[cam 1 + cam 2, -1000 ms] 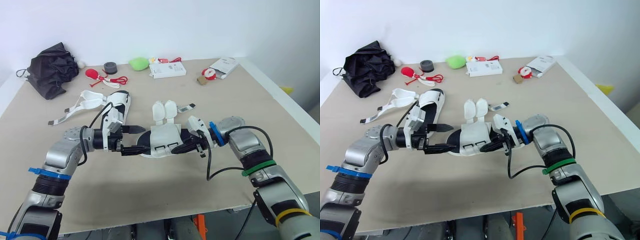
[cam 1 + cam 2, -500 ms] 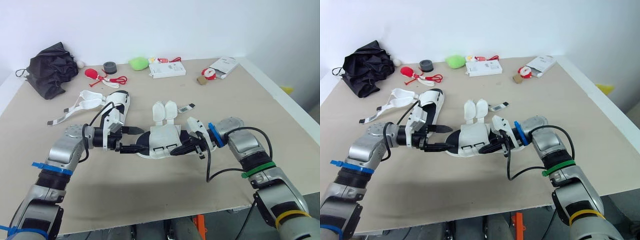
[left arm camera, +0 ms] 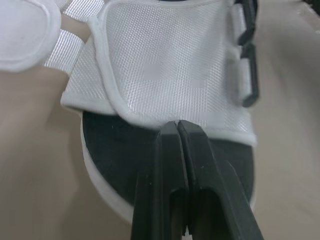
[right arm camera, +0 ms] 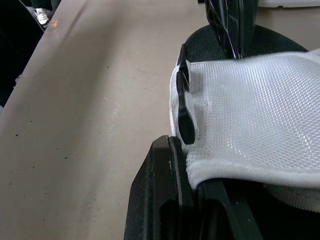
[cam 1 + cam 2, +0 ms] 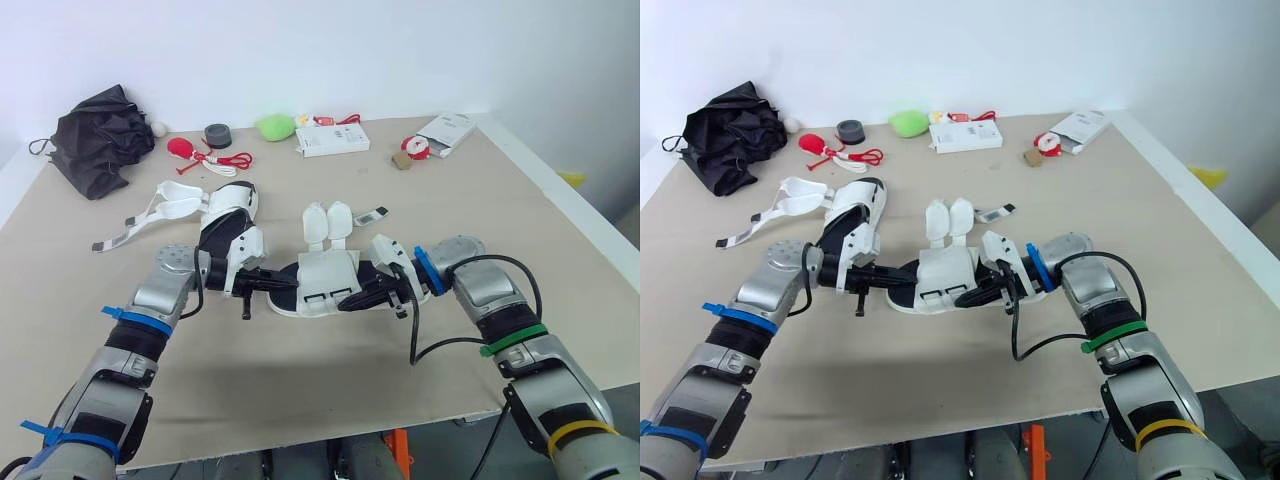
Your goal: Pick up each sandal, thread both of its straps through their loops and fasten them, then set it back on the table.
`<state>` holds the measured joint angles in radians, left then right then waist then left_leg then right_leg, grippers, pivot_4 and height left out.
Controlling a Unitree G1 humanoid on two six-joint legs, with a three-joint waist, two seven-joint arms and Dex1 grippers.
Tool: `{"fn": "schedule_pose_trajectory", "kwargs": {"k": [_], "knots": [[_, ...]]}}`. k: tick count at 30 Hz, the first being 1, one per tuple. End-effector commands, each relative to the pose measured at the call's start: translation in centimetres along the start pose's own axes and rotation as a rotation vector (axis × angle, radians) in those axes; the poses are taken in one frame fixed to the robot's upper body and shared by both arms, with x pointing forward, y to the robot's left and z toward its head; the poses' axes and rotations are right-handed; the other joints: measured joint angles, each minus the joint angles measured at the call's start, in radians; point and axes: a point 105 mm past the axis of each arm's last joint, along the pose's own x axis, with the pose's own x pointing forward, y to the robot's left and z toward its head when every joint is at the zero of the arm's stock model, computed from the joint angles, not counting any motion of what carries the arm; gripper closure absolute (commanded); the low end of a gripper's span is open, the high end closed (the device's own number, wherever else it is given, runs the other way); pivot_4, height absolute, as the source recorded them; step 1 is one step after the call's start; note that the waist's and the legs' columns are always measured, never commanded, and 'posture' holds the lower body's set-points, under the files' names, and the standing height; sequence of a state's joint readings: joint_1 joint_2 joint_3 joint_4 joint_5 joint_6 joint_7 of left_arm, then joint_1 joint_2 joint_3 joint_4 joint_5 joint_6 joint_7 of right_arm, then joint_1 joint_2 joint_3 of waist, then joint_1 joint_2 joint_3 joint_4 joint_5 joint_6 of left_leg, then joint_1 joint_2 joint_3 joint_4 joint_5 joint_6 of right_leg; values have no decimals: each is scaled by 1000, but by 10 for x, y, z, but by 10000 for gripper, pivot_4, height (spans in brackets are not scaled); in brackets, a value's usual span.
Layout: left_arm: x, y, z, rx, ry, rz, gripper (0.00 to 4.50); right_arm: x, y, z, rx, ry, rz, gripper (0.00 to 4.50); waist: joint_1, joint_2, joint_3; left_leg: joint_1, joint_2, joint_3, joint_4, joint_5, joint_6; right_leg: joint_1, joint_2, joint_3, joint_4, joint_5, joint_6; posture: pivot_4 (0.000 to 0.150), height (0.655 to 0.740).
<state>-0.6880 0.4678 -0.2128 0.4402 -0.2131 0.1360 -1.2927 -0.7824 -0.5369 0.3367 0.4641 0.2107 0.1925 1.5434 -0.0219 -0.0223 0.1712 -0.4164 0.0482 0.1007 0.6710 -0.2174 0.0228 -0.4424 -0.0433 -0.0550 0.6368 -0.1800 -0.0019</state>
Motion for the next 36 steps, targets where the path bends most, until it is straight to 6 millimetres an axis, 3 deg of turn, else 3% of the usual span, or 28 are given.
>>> {"fn": "schedule_pose_trajectory", "kwargs": {"k": [1, 9, 18, 26, 36], "knots": [[7, -2, -5, 55, 70, 8, 44360, 5, 2, -7, 24, 15, 9, 45000, 0, 0, 0, 0, 0, 0, 0, 0, 0, 0, 0, 0, 0, 0, 0, 1500, 7400], [6, -16, -23, 78, 171, -34, 44360, 6, -2, -5, 21, 11, -7, 45000, -1, 0, -1, 3, 1, 1, 0, 0, 0, 1, 0, 1, 1, -1, -2, 1500, 7400], [-16, -8, -19, 79, 205, -8, 44360, 5, -6, -6, 22, 13, -33, 45000, 0, 0, -1, 9, 2, 2, -1, -1, -1, 2, 2, 2, 9, -7, -12, 1500, 7400], [-18, -11, -22, 41, 196, -25, 44360, 3, -4, -7, 24, 14, -35, 45000, 0, 0, -1, 9, 3, 1, -1, -1, -2, 2, 3, 2, 10, -8, -12, 1500, 7400], [25, -24, -21, 5, 103, -78, 44360, 0, -4, -6, 24, 16, -44, 45000, 6, -1, -2, 10, 1, 1, 0, 0, -3, 3, 0, 1, 10, -7, -11, 1500, 7400]]}}
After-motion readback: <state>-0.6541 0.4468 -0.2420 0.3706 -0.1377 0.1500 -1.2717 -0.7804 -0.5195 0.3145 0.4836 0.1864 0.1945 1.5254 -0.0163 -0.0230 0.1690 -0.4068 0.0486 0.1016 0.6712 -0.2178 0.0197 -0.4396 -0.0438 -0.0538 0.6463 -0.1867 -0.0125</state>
